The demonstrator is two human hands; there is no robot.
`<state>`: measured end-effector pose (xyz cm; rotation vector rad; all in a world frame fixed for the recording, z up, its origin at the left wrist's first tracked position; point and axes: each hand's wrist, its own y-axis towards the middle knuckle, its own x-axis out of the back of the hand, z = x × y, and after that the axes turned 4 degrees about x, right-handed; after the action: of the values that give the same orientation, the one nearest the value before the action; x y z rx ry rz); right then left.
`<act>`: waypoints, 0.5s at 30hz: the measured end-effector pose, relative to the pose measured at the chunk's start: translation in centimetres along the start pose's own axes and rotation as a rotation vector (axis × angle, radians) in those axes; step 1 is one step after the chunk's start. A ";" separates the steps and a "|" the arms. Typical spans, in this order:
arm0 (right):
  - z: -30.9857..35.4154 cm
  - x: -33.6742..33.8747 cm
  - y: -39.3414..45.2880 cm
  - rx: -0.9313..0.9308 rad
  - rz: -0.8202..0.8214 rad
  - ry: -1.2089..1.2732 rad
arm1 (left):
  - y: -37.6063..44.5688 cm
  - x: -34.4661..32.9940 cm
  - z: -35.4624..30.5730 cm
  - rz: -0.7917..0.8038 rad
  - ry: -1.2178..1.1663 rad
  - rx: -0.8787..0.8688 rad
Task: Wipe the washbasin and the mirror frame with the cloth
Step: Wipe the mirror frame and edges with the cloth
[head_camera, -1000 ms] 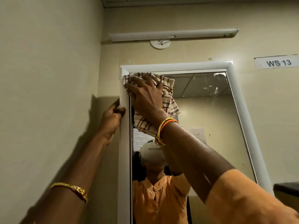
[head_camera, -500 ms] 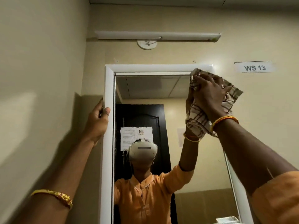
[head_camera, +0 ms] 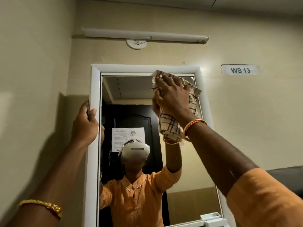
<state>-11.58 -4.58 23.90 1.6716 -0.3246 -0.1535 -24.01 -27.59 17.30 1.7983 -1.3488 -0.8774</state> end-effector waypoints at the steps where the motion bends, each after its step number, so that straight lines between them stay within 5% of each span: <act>1: -1.1 0.2 -0.3 -0.047 -0.012 -0.003 | 0.0 0.0 0.0 -0.007 0.021 -0.009; 5: -5.2 1.3 -1.1 -0.225 -0.004 0.008 | -0.4 -0.3 0.4 -0.092 0.119 -0.052; 11: -5.1 1.8 -3.3 -0.211 0.009 -0.016 | -1.4 -0.7 0.0 -0.249 0.278 -0.023; 15: -6.2 5.0 -3.8 -0.326 -0.008 0.514 | -5.5 -1.2 -4.0 -0.294 0.299 -0.127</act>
<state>-4.53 0.18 21.36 1.3308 0.0933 0.2087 -18.28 -24.74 14.82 1.9649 -0.8369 -0.7859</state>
